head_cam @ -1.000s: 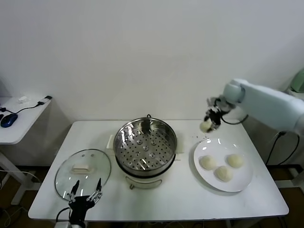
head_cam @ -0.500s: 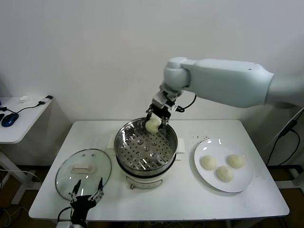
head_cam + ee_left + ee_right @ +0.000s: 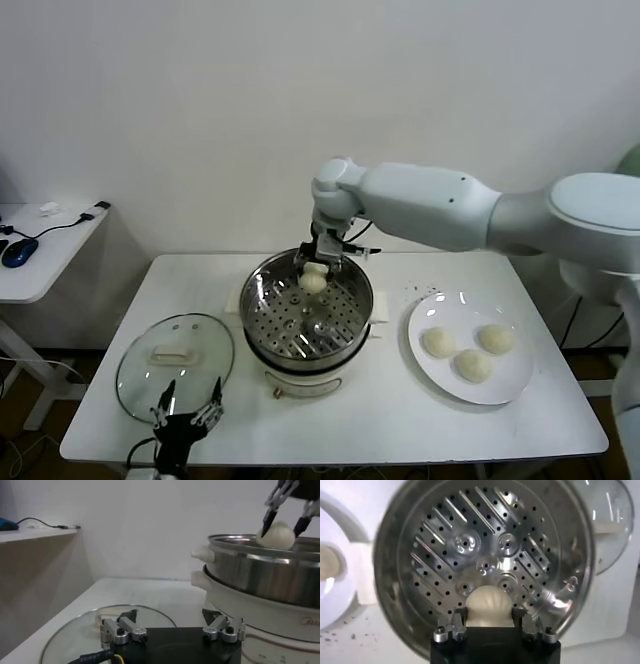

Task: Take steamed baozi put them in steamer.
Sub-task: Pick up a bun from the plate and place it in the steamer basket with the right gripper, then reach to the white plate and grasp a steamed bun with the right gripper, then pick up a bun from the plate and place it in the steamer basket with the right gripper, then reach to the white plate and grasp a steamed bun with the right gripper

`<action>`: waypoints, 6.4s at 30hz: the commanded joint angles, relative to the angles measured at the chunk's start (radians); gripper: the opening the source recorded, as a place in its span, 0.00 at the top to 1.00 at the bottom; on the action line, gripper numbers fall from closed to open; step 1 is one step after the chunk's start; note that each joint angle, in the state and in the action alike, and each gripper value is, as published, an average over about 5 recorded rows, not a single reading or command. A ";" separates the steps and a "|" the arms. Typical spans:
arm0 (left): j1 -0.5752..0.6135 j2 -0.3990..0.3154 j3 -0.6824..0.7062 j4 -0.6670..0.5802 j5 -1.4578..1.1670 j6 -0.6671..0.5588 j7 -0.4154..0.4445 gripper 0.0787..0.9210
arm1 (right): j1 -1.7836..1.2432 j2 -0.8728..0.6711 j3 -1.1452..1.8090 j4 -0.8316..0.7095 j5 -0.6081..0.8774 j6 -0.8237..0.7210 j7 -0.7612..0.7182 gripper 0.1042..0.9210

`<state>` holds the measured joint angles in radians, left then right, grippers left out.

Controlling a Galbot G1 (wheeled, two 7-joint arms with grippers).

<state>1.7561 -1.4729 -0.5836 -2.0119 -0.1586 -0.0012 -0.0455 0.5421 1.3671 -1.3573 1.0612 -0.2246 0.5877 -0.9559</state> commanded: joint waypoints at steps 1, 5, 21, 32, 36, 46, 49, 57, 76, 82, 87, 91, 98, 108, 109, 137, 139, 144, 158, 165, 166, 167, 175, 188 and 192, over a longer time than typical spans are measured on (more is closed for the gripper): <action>0.000 0.002 0.001 0.000 0.003 0.000 0.000 0.12 | -0.090 0.037 0.038 -0.112 -0.123 0.078 0.030 0.39; 0.000 0.003 0.001 0.000 0.003 -0.001 -0.003 0.12 | -0.097 0.051 0.045 -0.144 -0.123 0.080 0.045 0.39; 0.021 -0.006 0.000 -0.021 0.011 -0.009 -0.018 0.12 | 0.110 -0.033 -0.018 -0.042 0.302 0.038 -0.060 0.12; 0.033 -0.007 0.011 -0.037 0.024 -0.013 -0.016 0.12 | 0.527 -0.441 -0.462 0.270 0.922 -0.529 -0.067 0.12; 0.026 -0.005 0.007 -0.035 0.017 -0.014 -0.017 0.12 | 0.569 -0.589 -0.595 0.426 0.897 -0.725 0.016 0.12; 0.015 -0.004 0.000 -0.045 -0.005 -0.002 -0.014 0.12 | 0.328 -0.730 -0.605 0.531 0.869 -0.961 0.188 0.12; 0.017 -0.004 -0.003 -0.048 -0.006 0.001 -0.013 0.12 | 0.208 -0.727 -0.525 0.461 0.827 -0.981 0.204 0.12; 0.020 -0.005 -0.006 -0.041 -0.005 0.002 -0.012 0.12 | -0.090 -0.673 -0.296 0.285 0.758 -1.002 0.215 0.12; 0.021 -0.016 -0.001 -0.026 0.000 0.004 -0.011 0.12 | -0.235 -0.518 -0.135 0.080 0.719 -0.970 0.197 0.12; 0.019 -0.015 -0.001 -0.025 0.000 0.006 -0.011 0.12 | -0.233 -0.517 -0.139 0.084 0.716 -0.972 0.188 0.19; 0.022 -0.013 -0.001 -0.028 0.001 0.006 -0.011 0.12 | -0.193 -0.537 -0.145 0.115 0.717 -0.969 0.175 0.34; 0.021 -0.012 -0.002 -0.030 0.004 0.006 -0.012 0.12 | -0.068 -0.555 -0.196 0.159 0.746 -0.956 0.150 0.40; 0.022 -0.008 -0.001 -0.042 0.006 0.006 -0.012 0.12 | 0.386 -0.497 -0.449 0.248 0.963 -0.933 0.096 0.41; 0.010 -0.002 0.008 -0.052 0.010 0.009 -0.011 0.12 | 0.618 -0.255 -0.377 0.412 1.326 -1.096 0.183 0.41; 0.008 -0.001 0.008 -0.053 0.010 0.009 -0.011 0.12 | 0.611 -0.224 -0.356 0.419 1.349 -1.111 0.199 0.41; 0.004 0.005 0.022 -0.049 0.011 0.006 -0.012 0.12 | 0.050 0.128 -0.228 0.136 1.258 -1.236 0.432 0.41; 0.003 0.006 0.022 -0.049 0.011 0.006 -0.012 0.12 | 0.038 0.139 -0.221 0.111 1.251 -1.232 0.432 0.41; 0.004 0.007 0.021 -0.050 0.010 0.003 -0.013 0.12 | 0.023 0.158 -0.214 0.077 1.246 -1.226 0.424 0.41; 0.004 0.007 0.018 -0.057 0.012 0.004 -0.011 0.12 | 0.250 -0.007 -0.232 0.166 1.208 -1.080 0.223 0.13; -0.005 0.007 0.018 -0.053 0.016 0.007 -0.010 0.12 | 0.446 -0.301 -0.309 0.240 1.122 -0.895 -0.001 0.12; -0.007 0.008 0.018 -0.052 0.016 0.008 -0.010 0.12 | 0.476 -0.350 -0.337 0.265 1.113 -0.888 -0.019 0.12; -0.008 0.008 0.017 -0.052 0.016 0.009 -0.009 0.12 | 0.503 -0.395 -0.366 0.290 1.104 -0.882 -0.033 0.12; -0.019 0.011 0.008 -0.043 0.010 0.011 -0.009 0.12 | 0.555 -0.691 -0.599 0.480 0.906 -0.873 -0.018 0.12; -0.009 -0.005 0.001 -0.041 0.017 0.011 -0.009 0.12 | 0.145 -0.833 -0.470 0.424 0.669 -0.912 0.059 0.12; -0.001 -0.008 -0.001 -0.040 0.019 0.009 -0.010 0.12 | 0.005 -0.846 -0.368 0.397 0.640 -0.929 0.076 0.12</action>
<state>1.7532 -1.4799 -0.5848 -2.0525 -0.1401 0.0089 -0.0551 0.7985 0.6389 -1.8301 1.4667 0.5502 -0.3391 -0.8930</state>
